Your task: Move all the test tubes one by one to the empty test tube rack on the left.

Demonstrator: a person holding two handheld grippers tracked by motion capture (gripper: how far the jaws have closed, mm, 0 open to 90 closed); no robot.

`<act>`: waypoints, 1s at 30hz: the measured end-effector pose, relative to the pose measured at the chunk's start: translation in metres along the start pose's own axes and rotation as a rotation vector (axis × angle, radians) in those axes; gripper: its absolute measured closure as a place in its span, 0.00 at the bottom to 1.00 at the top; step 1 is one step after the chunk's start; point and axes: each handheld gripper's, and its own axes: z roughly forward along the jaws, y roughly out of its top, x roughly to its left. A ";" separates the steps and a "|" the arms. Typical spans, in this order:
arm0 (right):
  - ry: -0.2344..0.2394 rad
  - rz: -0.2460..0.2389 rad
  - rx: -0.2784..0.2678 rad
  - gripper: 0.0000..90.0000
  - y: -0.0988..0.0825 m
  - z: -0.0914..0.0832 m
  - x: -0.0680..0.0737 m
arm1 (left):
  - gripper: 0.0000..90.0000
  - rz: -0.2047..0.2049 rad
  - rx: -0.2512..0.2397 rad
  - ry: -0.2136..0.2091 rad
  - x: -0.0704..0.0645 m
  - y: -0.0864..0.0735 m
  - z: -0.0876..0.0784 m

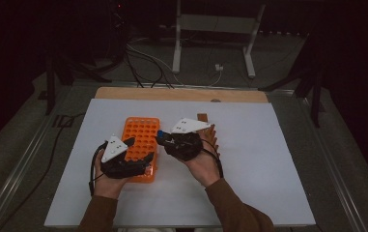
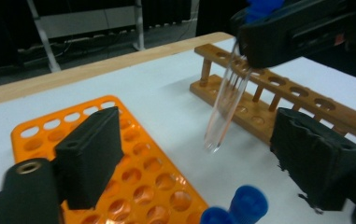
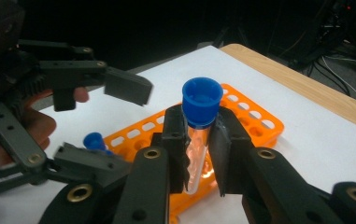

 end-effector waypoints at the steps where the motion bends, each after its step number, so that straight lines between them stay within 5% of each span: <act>1: 0.003 0.001 -0.001 0.86 0.001 0.001 0.001 | 0.23 0.001 -0.004 0.001 -0.001 0.001 0.000; 16: 0.056 0.014 0.002 0.86 0.007 0.006 0.009 | 0.72 0.060 -0.005 -0.052 -0.007 0.006 0.007; 30: 0.065 0.013 0.006 0.86 0.007 0.009 0.011 | 0.86 0.093 -0.006 -0.057 -0.007 0.007 0.006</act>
